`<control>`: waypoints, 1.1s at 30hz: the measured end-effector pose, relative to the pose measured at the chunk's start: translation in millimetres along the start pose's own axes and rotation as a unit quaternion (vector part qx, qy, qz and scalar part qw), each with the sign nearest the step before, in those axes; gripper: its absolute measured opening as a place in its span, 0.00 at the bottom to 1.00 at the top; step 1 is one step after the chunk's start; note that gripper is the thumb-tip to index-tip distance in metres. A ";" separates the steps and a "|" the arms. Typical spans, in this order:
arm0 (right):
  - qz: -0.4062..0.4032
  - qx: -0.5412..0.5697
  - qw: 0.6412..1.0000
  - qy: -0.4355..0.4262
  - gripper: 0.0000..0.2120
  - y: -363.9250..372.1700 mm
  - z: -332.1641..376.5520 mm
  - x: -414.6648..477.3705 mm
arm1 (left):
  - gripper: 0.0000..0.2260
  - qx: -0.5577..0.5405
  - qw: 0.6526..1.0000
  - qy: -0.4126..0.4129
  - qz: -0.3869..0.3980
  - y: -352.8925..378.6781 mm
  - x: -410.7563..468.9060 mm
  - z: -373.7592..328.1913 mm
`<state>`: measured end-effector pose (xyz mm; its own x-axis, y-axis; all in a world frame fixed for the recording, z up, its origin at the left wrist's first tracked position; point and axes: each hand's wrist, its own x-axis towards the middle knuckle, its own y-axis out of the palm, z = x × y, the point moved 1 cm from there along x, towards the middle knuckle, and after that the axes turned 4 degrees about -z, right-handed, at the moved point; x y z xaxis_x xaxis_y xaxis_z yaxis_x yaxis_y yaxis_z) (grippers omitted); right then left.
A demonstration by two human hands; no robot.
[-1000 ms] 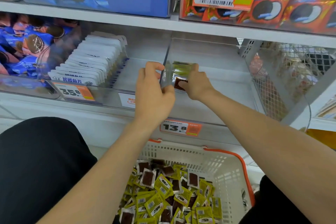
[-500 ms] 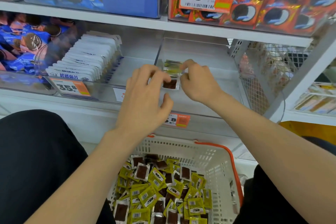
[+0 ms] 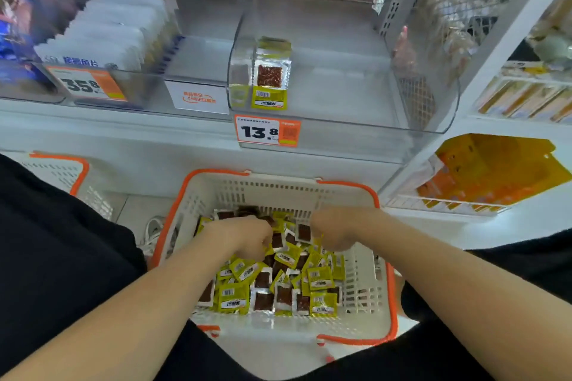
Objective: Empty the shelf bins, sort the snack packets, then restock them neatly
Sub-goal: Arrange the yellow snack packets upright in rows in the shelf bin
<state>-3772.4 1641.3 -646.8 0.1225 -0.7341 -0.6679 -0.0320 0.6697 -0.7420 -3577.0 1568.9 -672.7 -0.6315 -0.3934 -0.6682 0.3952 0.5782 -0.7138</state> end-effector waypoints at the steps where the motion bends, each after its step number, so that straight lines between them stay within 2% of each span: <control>1: 0.000 -0.001 1.000 0.019 0.07 12.8 -8.2 11.0 | 0.15 -0.012 1.000 -0.003 0.012 9.5 9.0 -0.2; 2: -0.011 0.001 0.999 0.032 0.07 26.7 -17.2 22.0 | 0.19 -0.026 1.000 -0.002 0.017 17.8 16.3 0.8; 5: -0.023 0.079 0.994 0.067 0.22 66.4 -39.5 44.6 | 0.22 -0.034 0.999 0.004 0.011 44.5 40.8 7.8; 8: 0.019 0.143 0.985 0.100 0.39 107.9 -54.3 60.4 | 0.23 -0.033 0.999 0.010 -0.014 69.2 65.4 11.8; 10: 0.049 0.154 0.982 0.102 0.52 132.2 -53.2 68.3 | 0.25 -0.054 0.998 0.013 -0.026 83.3 80.9 7.8; 12: 0.046 0.162 0.981 0.095 0.65 157.4 -44.3 77.0 | 0.27 -0.075 0.996 0.016 -0.044 98.7 94.5 1.3; 14: 0.042 0.145 0.983 0.101 0.73 182.4 -28.8 82.8 | 0.27 -0.070 0.994 0.001 -0.082 114.6 101.1 -3.3; 15: 0.040 0.126 0.985 0.110 0.74 196.7 -21.0 85.8 | 0.26 -0.048 0.993 -0.011 -0.106 122.6 101.6 -4.6; 19: -0.049 0.102 0.984 0.134 0.63 228.2 -9.6 96.6 | 0.28 0.042 0.982 -0.092 -0.157 144.4 94.9 1.8; 22: -0.058 0.156 0.980 0.113 0.49 226.9 -23.3 99.6 | 0.34 0.034 0.983 -0.126 -0.131 146.9 93.4 11.9; 25: -0.114 0.127 0.979 0.112 0.32 225.3 -24.9 100.6 | 0.41 0.023 0.987 -0.121 -0.101 143.9 92.9 18.4; 27: -0.135 0.162 0.970 0.122 0.23 221.8 -23.4 103.2 | 0.46 0.031 0.989 -0.113 -0.087 139.7 90.8 21.7; 31: -0.093 0.241 0.955 0.149 0.17 211.7 -30.9 105.6 | 0.59 0.072 0.991 -0.109 -0.020 129.3 77.2 33.8; 33: -0.098 0.284 0.937 0.177 0.15 205.4 -36.5 104.9 | 0.62 0.078 0.992 -0.102 -0.001 129.3 70.5 39.2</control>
<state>-3802.3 1697.7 -871.4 -0.2697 -0.7730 -0.5743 0.5028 0.3956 -0.7685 -3544.3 1587.9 -820.3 -0.4900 -0.5401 -0.6842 0.5022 0.4666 -0.7280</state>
